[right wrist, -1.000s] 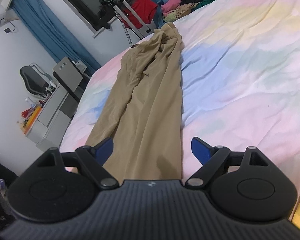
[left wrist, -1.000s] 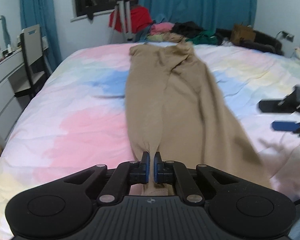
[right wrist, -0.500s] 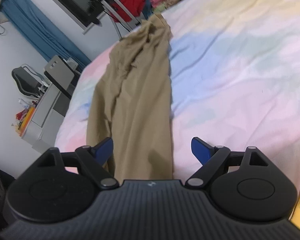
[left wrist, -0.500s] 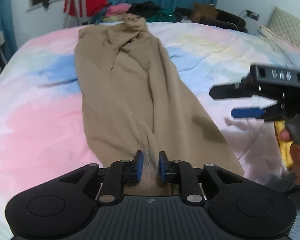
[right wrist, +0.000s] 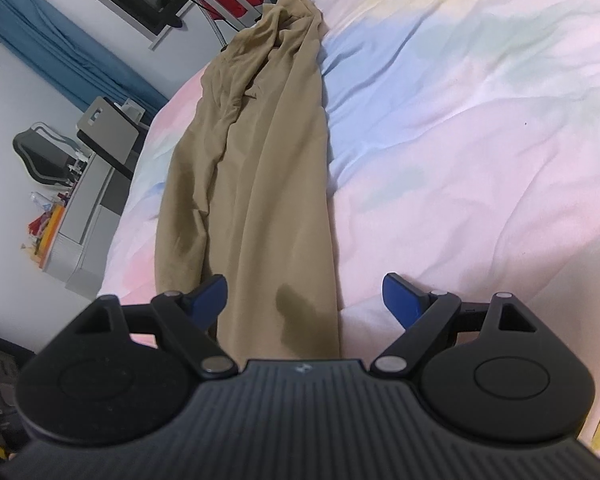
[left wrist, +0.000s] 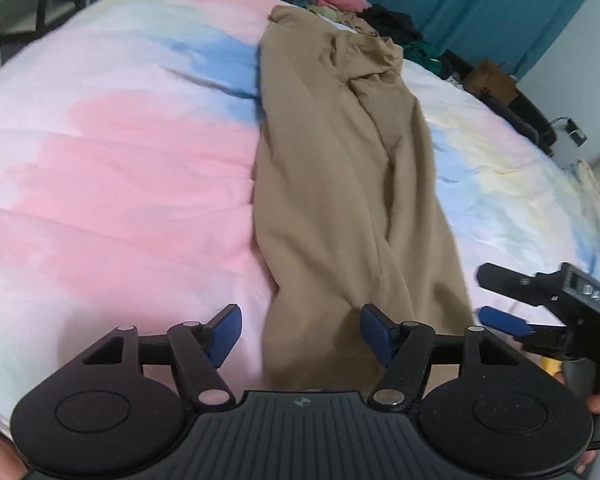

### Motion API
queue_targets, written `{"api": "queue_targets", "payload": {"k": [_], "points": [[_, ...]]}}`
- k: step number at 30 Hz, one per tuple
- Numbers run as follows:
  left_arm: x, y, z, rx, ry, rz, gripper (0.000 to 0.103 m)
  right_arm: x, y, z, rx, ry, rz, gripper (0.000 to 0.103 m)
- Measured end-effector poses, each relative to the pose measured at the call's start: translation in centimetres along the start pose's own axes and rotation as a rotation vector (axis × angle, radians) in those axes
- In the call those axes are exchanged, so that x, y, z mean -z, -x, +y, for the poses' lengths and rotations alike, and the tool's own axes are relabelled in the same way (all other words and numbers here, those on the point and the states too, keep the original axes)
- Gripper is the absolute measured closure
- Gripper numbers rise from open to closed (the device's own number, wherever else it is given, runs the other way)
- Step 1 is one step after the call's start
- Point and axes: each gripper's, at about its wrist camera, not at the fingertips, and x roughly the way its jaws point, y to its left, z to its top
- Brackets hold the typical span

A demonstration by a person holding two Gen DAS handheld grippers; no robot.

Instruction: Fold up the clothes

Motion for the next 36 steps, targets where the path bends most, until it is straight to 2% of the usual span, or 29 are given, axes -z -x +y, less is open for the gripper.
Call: {"api": "queue_targets", "payload": {"k": [4,7,10,13,15,16,17,20,25,27,30,31,34,36], "points": [[0.3,1.8,-1.4,0.032,-0.081,-0.097,0.035,0.0,0.1,-0.1,0.002,-0.004,-0.005,0.017],[1.0,2.4,-3.4,0.060,-0.186,-0.124,0.034,0.0,0.1,-0.1,0.005,-0.009,-0.010,0.017],[2.0,2.2,-5.5,0.022,-0.295,-0.141,0.034,0.0,0.1,-0.1,0.007,-0.013,-0.016,0.017],[2.7,1.3,-6.6,-0.041,-0.353,-0.148,0.040,0.0,0.1,-0.1,0.010,-0.013,-0.018,0.017],[2.9,1.0,-6.2,-0.049,-0.336,-0.124,0.064,0.0,0.1,-0.1,0.011,-0.012,-0.017,0.017],[3.0,0.8,-6.0,-0.053,-0.326,-0.112,0.071,0.0,0.1,-0.1,0.012,-0.011,-0.017,0.017],[2.9,1.2,-5.5,-0.045,-0.301,-0.121,0.083,0.0,0.1,-0.1,0.013,-0.011,-0.016,0.017],[2.3,2.7,-3.6,-0.012,-0.204,-0.158,0.092,0.0,0.1,-0.1,0.011,-0.008,-0.014,0.017],[1.1,5.6,0.7,-0.011,0.043,-0.184,0.095,0.1,0.2,0.1,0.013,0.005,-0.016,0.017],[1.1,6.5,2.6,-0.056,0.135,-0.186,0.095,0.1,0.2,0.1,0.014,0.007,-0.017,0.017],[1.3,7.0,5.2,-0.203,0.265,-0.190,0.098,0.0,0.1,0.2,0.018,0.011,-0.022,0.017],[1.2,7.1,5.7,-0.223,0.293,-0.189,0.099,0.0,0.1,0.3,0.019,0.012,-0.023,0.017],[0.9,7.4,5.3,-0.283,0.292,-0.217,0.092,0.0,0.4,0.7,0.026,0.039,-0.045,0.017],[1.0,7.8,4.4,-0.279,0.240,-0.261,0.081,0.0,0.9,1.2,0.021,0.071,-0.082,0.017]]}}
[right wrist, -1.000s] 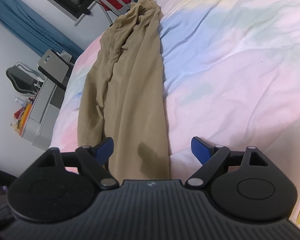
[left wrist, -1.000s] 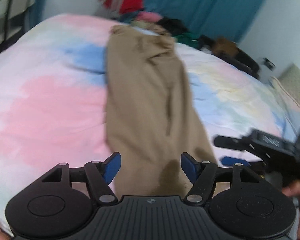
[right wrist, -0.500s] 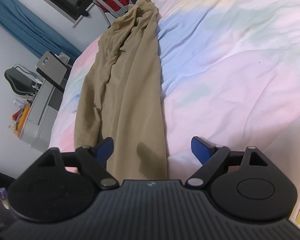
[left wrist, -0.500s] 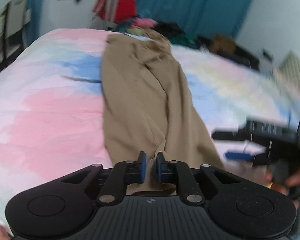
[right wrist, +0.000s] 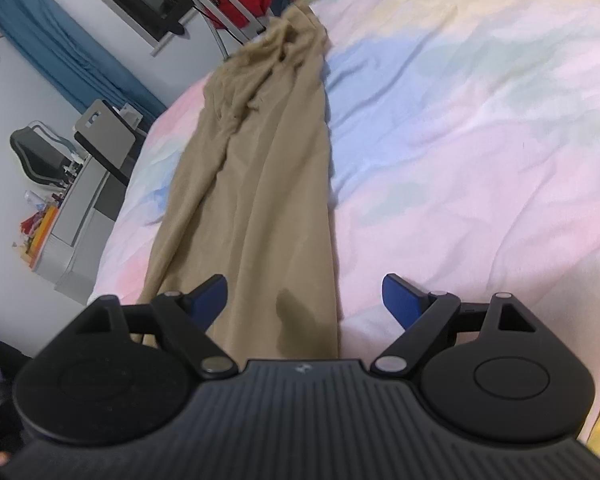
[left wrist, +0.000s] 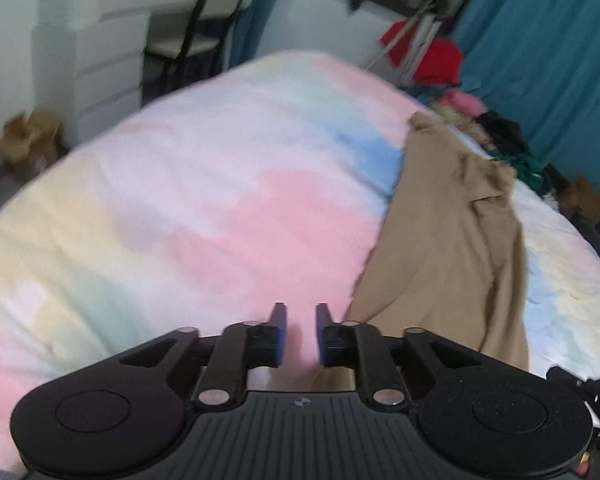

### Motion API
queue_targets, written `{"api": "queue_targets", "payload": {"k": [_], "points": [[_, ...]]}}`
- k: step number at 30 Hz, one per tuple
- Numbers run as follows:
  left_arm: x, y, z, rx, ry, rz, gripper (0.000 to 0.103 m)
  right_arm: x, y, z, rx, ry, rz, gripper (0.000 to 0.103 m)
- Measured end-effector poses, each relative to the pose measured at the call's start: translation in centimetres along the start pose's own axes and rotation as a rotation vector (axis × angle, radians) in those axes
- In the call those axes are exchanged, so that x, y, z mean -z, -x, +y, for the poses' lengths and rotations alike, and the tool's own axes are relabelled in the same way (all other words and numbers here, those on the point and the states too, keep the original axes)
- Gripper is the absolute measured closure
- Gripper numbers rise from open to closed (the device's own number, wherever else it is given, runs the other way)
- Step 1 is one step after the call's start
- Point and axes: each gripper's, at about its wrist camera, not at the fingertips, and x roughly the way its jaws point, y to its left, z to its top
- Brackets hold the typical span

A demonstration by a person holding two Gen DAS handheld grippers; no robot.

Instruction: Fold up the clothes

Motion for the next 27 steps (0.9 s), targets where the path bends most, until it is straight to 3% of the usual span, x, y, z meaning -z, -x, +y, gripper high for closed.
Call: {"api": "queue_targets", "payload": {"k": [3,6,9,11,14,17,21,25,27], "points": [[0.6,1.2,-1.7,0.079,-0.105,-0.055,0.059,-0.2,0.7,0.8,-0.049,0.035,-0.051,0.017],[1.8,1.7,-4.6,0.134,-0.271,-0.081,0.055,-0.1,0.9,1.8,-0.081,0.073,-0.070,0.017],[2.6,1.1,-6.2,0.093,-0.361,-0.078,0.053,0.2,0.7,2.2,-0.091,0.095,-0.061,0.017],[2.5,0.4,-5.8,0.060,-0.322,-0.032,0.053,0.2,0.5,2.1,-0.085,0.091,-0.052,0.017],[1.7,-1.1,-3.6,0.000,-0.185,0.048,0.052,0.1,0.3,1.9,-0.078,0.082,-0.047,0.017],[1.3,-1.9,-1.6,0.025,-0.073,0.108,0.050,0.4,0.4,2.6,-0.129,0.101,-0.049,0.015],[1.3,-2.1,-1.7,0.030,-0.081,0.121,0.051,1.4,-1.3,7.3,-0.231,0.319,0.009,0.028],[2.0,-2.7,-1.4,0.040,-0.094,0.169,0.061,3.9,-4.4,11.4,-0.265,0.547,0.095,0.053],[2.2,-2.7,-0.9,0.060,-0.075,0.178,0.086,5.2,-5.7,12.6,-0.282,0.621,0.145,0.063]]}}
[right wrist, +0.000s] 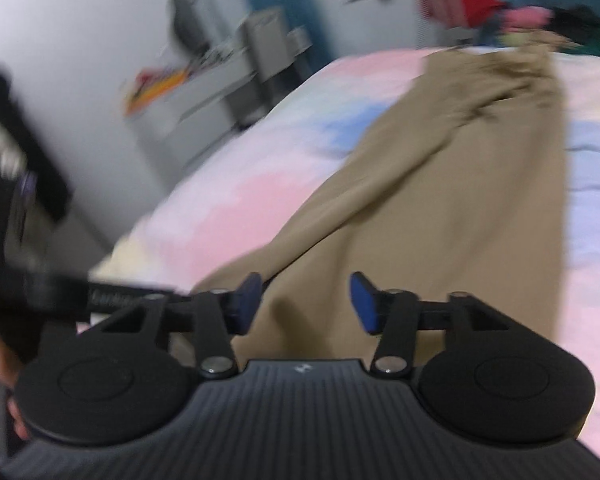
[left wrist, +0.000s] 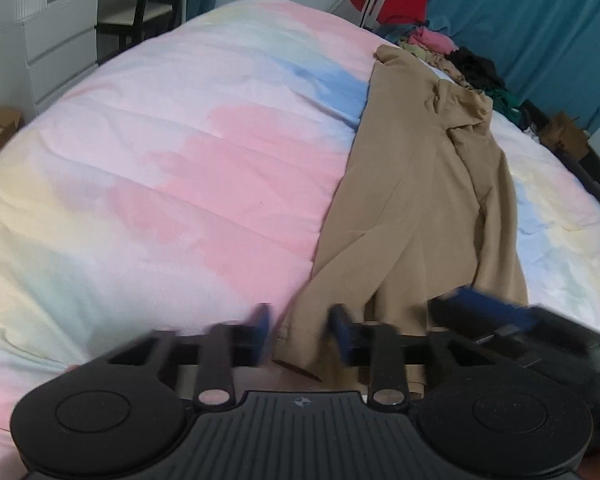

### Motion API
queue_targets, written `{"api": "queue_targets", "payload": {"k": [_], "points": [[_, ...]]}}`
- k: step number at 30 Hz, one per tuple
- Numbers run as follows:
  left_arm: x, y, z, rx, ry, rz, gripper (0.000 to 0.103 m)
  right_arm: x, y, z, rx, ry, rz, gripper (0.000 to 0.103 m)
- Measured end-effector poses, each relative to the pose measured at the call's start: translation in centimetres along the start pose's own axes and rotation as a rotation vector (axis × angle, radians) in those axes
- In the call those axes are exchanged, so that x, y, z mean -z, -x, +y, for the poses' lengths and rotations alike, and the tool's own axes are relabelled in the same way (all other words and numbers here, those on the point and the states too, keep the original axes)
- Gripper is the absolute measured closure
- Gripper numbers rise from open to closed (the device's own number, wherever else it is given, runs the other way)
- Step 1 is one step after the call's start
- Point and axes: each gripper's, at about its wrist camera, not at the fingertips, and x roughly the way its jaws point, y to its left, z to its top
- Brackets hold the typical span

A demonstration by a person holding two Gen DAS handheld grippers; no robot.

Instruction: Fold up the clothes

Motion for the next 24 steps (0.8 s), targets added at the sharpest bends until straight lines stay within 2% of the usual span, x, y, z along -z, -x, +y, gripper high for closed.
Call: {"api": "queue_targets", "payload": {"k": [2,6,8,12,14,18,24], "points": [[-0.3,0.0,0.4,0.012,0.021,-0.018,0.098,0.2,-1.0,1.0,-0.013,0.058,0.018,0.068],[-0.2,2.4,-0.1,-0.011,-0.017,-0.155,0.099,0.3,-2.1,2.6,-0.045,0.184,0.027,0.074],[0.0,3.6,-0.6,-0.014,-0.057,-0.208,0.099,0.6,-3.2,3.0,-0.049,0.195,0.047,0.074],[0.8,4.3,-1.8,0.013,-0.154,-0.224,0.099,1.0,-4.3,3.2,-0.059,0.176,0.054,0.075],[1.1,4.6,-2.7,0.012,-0.212,-0.233,0.099,1.0,-4.1,2.8,-0.066,0.139,0.060,0.075],[1.7,4.4,-5.1,0.009,-0.351,-0.256,0.099,1.0,-0.9,-0.1,-0.067,-0.046,0.063,0.073],[3.7,3.2,-8.7,0.055,-0.596,-0.197,0.099,0.7,3.1,-5.3,-0.084,-0.348,-0.049,0.073]]}}
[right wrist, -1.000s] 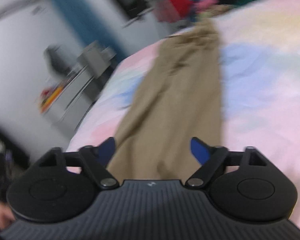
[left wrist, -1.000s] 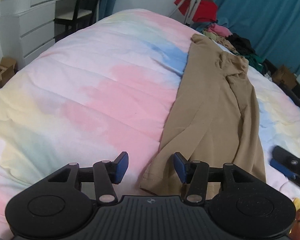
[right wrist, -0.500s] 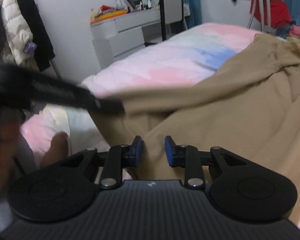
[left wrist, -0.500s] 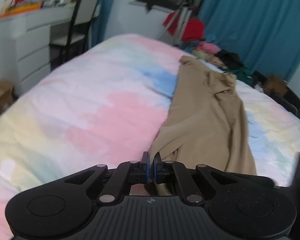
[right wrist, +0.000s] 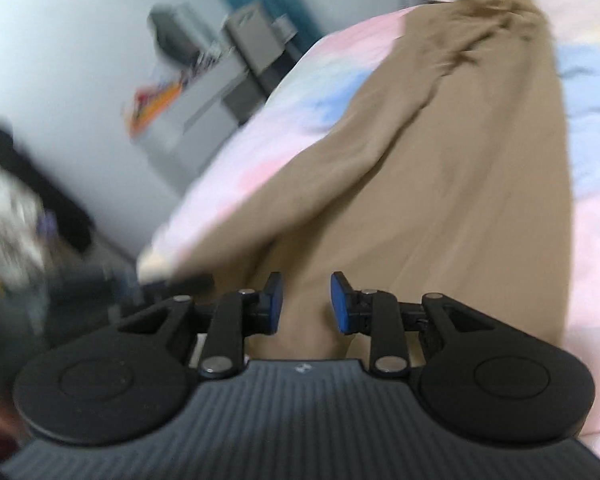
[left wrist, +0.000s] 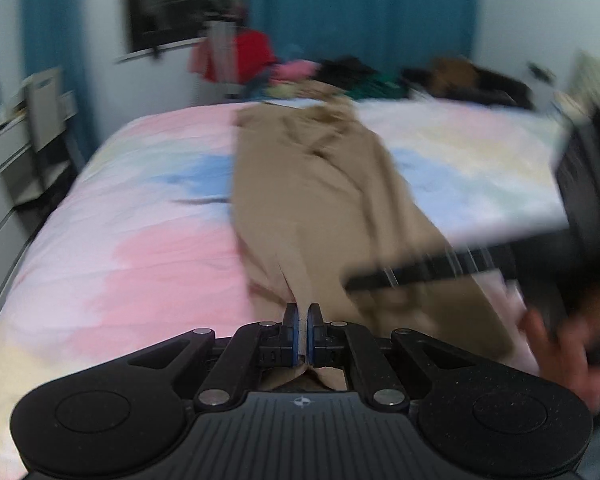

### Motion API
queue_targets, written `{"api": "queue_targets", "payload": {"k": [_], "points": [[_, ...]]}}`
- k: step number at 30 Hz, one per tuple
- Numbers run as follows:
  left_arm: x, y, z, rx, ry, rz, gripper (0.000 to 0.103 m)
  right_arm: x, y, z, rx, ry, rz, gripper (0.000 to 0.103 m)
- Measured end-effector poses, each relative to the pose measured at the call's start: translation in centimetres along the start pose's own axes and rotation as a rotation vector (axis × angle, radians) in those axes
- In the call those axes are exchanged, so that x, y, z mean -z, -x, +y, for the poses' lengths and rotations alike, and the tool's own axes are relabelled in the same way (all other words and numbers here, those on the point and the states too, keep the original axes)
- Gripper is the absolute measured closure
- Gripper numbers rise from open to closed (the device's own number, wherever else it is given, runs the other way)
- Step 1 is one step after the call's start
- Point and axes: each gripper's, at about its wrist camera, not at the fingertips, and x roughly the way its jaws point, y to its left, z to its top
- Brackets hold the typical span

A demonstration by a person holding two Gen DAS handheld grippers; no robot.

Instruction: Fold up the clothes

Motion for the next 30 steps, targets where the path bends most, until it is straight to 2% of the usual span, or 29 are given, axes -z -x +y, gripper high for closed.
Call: {"api": "queue_targets", "payload": {"k": [2,4,11,12,13,14,18,20,21,22,23,26,30], "points": [[0.2,-0.7,-1.3,0.012,-0.073,0.028,0.099,-0.5,0.0,-1.3,-0.015,-0.096,-0.036,0.073],[0.4,-0.9,-1.9,0.011,-0.102,0.034,0.099,-0.9,-0.6,-2.2,-0.027,-0.159,-0.057,0.073],[0.4,1.2,2.0,-0.014,0.102,-0.029,0.099,-4.4,-4.9,-4.8,-0.031,-0.321,-0.032,0.069],[0.5,1.6,2.7,-0.022,0.135,-0.038,0.099,-4.8,-5.6,-5.1,-0.034,-0.337,-0.031,0.061],[0.5,2.0,3.6,-0.026,0.177,-0.049,0.099,-5.2,-6.2,-5.3,-0.038,-0.353,-0.030,0.047],[0.5,2.4,4.2,-0.023,0.212,-0.056,0.099,-5.6,-6.9,-5.6,-0.042,-0.369,-0.028,0.043],[0.5,2.4,5.3,-0.008,0.243,-0.057,0.099,-6.3,-9.0,-6.0,-0.068,-0.364,-0.035,0.043],[0.5,2.5,4.8,0.009,0.212,-0.050,0.099,-6.8,-9.8,-5.9,-0.081,-0.357,-0.044,0.047],[0.5,2.3,4.5,0.023,0.191,-0.043,0.099,-7.1,-10.1,-5.8,-0.086,-0.352,-0.050,0.057],[0.5,2.1,4.2,0.037,0.171,-0.037,0.099,-7.3,-10.3,-5.6,-0.077,-0.333,-0.056,0.083],[0.5,1.8,3.9,0.051,0.151,-0.030,0.099,-7.6,-10.4,-5.4,-0.049,-0.306,-0.060,0.096],[0.4,0.6,2.3,0.110,0.063,0.015,0.099,-8.3,-9.1,-4.4,0.025,-0.199,-0.103,0.098],[0.2,-2.5,-0.1,0.126,-0.040,0.126,0.098,-8.9,-8.6,-4.0,0.119,-0.108,-0.104,0.098]]}}
